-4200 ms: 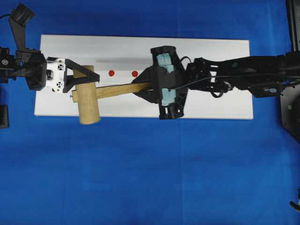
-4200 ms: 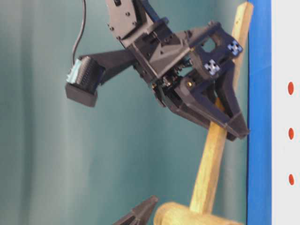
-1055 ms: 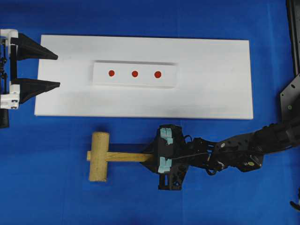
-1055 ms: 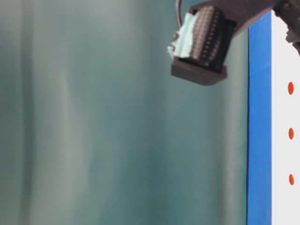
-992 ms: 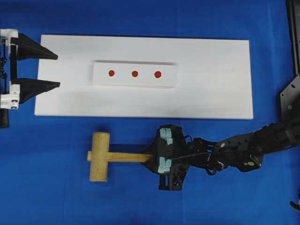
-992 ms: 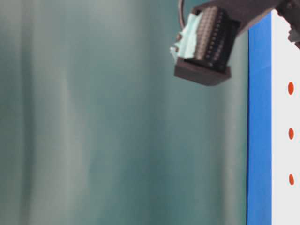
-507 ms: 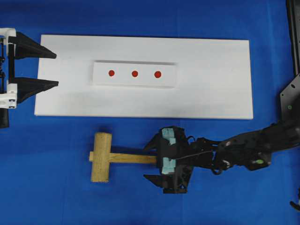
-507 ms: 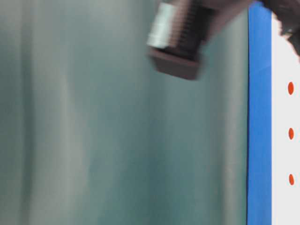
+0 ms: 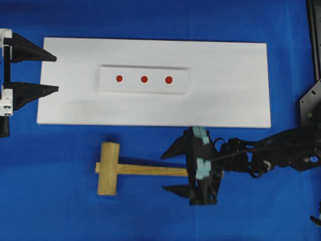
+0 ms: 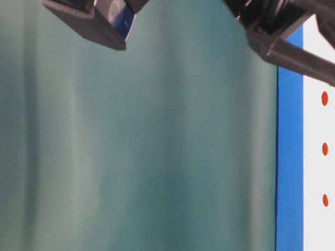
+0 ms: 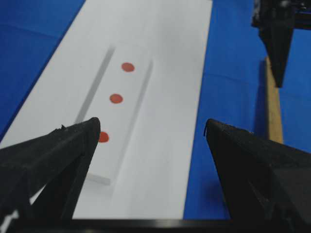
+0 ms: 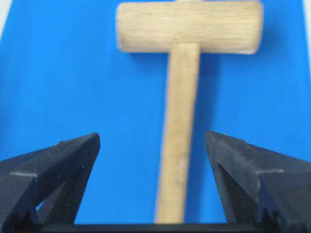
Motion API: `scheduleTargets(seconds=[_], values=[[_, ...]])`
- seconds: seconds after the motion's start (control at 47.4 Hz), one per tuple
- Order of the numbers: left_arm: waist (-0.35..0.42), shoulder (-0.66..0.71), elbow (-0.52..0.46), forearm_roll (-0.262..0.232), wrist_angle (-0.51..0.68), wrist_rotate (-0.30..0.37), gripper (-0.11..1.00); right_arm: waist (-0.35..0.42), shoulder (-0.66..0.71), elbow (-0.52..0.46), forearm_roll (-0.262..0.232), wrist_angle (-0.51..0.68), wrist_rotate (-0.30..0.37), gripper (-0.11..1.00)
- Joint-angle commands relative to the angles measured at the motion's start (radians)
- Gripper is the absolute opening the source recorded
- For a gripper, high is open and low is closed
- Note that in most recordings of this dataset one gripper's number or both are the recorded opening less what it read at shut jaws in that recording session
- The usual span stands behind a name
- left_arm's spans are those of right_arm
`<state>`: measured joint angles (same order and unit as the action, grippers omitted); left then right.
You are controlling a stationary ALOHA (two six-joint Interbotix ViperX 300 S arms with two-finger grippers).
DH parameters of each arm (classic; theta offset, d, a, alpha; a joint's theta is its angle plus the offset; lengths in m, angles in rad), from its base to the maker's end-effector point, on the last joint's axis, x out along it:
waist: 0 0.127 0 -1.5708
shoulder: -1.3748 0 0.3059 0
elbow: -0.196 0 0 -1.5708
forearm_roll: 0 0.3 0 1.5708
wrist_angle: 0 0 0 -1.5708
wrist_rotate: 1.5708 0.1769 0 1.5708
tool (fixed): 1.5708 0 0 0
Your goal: Hit the mark with a hammer.
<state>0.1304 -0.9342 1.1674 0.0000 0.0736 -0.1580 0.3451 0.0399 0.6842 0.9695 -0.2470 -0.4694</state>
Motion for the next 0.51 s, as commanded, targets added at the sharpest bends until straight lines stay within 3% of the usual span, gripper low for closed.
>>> scheduleTargets(seconds=[0.0, 0.274, 0.485], values=[[0.002, 0.005, -0.008, -0.003, -0.005, 0.000, 0.85, -0.061, -0.046, -0.002, -0.005, 0.005, -0.012, 0.82], [0.002, 0.005, -0.006, -0.003, -0.005, 0.000, 0.85, -0.308, -0.167, 0.028, -0.028, 0.147, -0.137, 0.81], [0.002, 0.005, -0.003, -0.003, 0.008, 0.000, 0.85, -0.433, -0.225, 0.029, -0.028, 0.255, -0.202, 0.81]])
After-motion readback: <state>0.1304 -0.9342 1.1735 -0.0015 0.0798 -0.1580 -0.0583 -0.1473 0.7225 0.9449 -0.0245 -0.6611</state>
